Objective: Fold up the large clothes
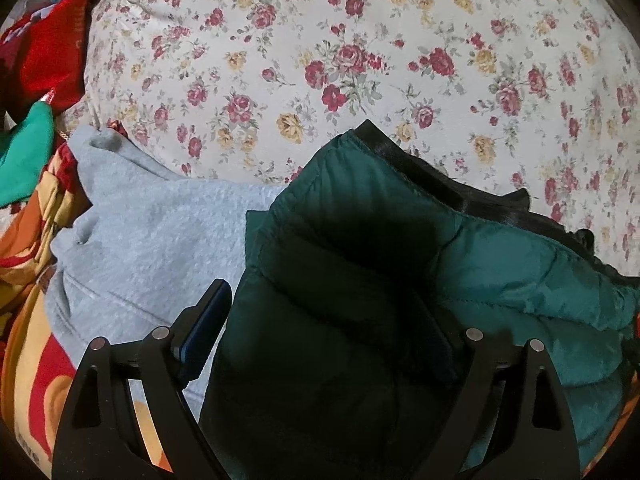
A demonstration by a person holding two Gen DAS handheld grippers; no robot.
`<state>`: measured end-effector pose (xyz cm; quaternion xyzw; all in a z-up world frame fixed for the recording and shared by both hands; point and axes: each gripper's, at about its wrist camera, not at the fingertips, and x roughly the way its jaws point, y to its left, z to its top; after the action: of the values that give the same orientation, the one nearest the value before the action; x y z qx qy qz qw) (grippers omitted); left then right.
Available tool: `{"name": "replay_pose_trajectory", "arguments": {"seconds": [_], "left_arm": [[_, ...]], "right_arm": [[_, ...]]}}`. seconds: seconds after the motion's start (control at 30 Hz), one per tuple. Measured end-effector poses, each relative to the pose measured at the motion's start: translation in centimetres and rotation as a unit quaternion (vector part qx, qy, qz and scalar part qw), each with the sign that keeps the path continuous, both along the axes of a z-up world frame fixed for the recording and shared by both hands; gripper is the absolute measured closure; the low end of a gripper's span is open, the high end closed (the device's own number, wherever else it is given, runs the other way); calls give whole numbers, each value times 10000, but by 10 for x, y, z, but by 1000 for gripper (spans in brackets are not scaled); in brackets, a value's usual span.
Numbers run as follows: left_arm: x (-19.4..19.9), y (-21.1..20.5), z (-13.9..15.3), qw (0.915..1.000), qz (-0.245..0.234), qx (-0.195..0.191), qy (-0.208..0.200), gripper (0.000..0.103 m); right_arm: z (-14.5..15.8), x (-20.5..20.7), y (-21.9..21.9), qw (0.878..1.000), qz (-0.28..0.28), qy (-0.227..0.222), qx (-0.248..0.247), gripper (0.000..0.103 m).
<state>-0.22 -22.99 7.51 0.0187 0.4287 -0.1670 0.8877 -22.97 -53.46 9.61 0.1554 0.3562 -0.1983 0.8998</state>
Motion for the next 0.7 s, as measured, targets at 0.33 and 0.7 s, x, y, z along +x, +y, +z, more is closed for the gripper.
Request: {"name": "replay_pose_trajectory", "arguments": {"seconds": [0.33, 0.7], "left_arm": [[-37, 17, 22, 9994, -278, -130, -170, 15], [-78, 42, 16, 9989, -425, -33, -190, 16]], "right_arm": [[12, -52, 25, 9998, 182, -114, -31, 15], [-21, -52, 19, 9992, -65, 286, 261, 15]]}}
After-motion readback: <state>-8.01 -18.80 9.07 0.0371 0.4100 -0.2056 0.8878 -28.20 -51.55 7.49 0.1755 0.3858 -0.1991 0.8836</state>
